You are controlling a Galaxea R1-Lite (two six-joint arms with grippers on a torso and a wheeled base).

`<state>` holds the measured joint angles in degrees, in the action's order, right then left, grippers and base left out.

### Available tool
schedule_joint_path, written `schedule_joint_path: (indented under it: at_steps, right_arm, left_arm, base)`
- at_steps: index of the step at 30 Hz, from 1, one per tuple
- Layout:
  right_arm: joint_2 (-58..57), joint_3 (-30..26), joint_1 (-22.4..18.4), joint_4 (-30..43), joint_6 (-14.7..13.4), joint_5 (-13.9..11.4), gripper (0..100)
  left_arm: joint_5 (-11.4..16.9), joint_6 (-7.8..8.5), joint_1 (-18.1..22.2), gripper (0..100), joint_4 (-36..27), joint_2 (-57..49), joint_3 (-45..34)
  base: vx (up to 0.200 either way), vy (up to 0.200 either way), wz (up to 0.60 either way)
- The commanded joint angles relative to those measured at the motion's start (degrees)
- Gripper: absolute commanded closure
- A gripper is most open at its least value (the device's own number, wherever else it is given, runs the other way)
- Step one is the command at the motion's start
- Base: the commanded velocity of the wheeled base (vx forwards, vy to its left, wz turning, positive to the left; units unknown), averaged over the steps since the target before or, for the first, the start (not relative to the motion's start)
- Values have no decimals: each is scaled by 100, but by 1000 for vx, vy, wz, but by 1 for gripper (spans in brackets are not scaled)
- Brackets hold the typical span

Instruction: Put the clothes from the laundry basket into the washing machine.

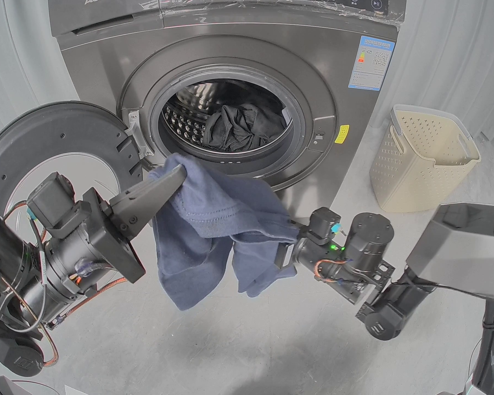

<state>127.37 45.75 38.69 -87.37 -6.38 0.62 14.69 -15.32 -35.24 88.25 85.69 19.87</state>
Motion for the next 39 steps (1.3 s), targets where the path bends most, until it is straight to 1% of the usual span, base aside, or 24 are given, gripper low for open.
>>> schedule_joint_path:
  at_steps: [1, 2, 4, 8, 10, 11, 13, 14, 15, 16, 17, 18, 19, 23, 28, 37, 38, 39]
  right_arm:
    - [-1381, -1200, -257, -43, 40, -106, 100]
    - [-1539, -1376, -275, -61, 22, -141, 100]
    - [-1689, -1543, -257, -114, -30, -150, 100]
    - [-1750, -1481, -275, -122, -22, -132, 100]
    - [-1750, -1376, -275, -122, -39, -115, 100]
    - [-1750, -1323, -275, -122, -39, -106, 100]
    - [-1750, -1253, -266, -131, -57, -89, 100]
    - [-1742, -1209, -266, -140, -74, -97, 100]
    - [-1742, -1174, -266, -140, -101, -97, 100]
    - [-1733, -1139, -266, -140, -118, -106, 100]
    - [-1742, -1130, -257, -140, -127, -106, 100]
    - [-1750, -1095, -231, -140, -118, -97, 100]
    - [-1750, -1086, -213, -140, -118, -97, 100]
    - [-1750, -1016, -195, -140, -118, -97, 100]
    - [-1759, -972, -187, -149, -127, -89, 100]
    - [-1865, -901, -178, -140, -127, -89, 100]
    - [-1865, -893, -178, -140, -127, -89, 100]
    - [-1865, -893, -178, -140, -127, -89, 100]
  left_arm:
    - [16, 38, 264, 100, 8, 255, -291]
    - [16, 38, 272, 100, 8, 299, -335]
    - [16, 38, 281, 100, 8, 378, -431]
    - [8, 56, 290, 100, 8, 563, -590]
    - [-1, 135, 290, 100, 8, 721, -660]
    - [-1, 196, 290, 100, 8, 818, -721]
    - [8, 381, 281, 100, 17, 985, -915]
    - [34, 530, 272, 100, 17, 1064, -1073]
    - [95, 662, 272, 100, 17, 1126, -1205]
    - [236, 812, 272, 100, 17, 1213, -1328]
    - [262, 838, 272, 100, 17, 1222, -1337]
    - [473, 1005, 272, 100, 17, 1354, -1407]
    - [526, 1031, 272, 100, 17, 1398, -1407]
    - [553, 1031, 272, 100, 26, 1503, -1425]
    - [561, 1040, 220, 100, 26, 1565, -1469]
    - [570, 1049, 272, 100, 26, 1591, -1460]
    - [570, 1049, 272, 0, 17, 1591, -1477]
    - [570, 1031, 237, 0, 17, 1609, -1495]
  base:
    - [0, 0, 0]
    - [0, 0, 0]
    - [0, 0, 0]
    - [0, 0, 0]
    - [0, 0, 0]
    - [0, 0, 0]
    - [0, 0, 0]
    - [0, 0, 0]
    - [0, 0, 0]
    - [0, 0, 0]
    - [0, 0, 0]
    - [0, 0, 0]
    - [0, 0, 0]
    - [0, 0, 0]
    - [0, 0, 0]
    - [0, 0, 0]
    - [0, 0, 0]
    - [0, 0, 0]
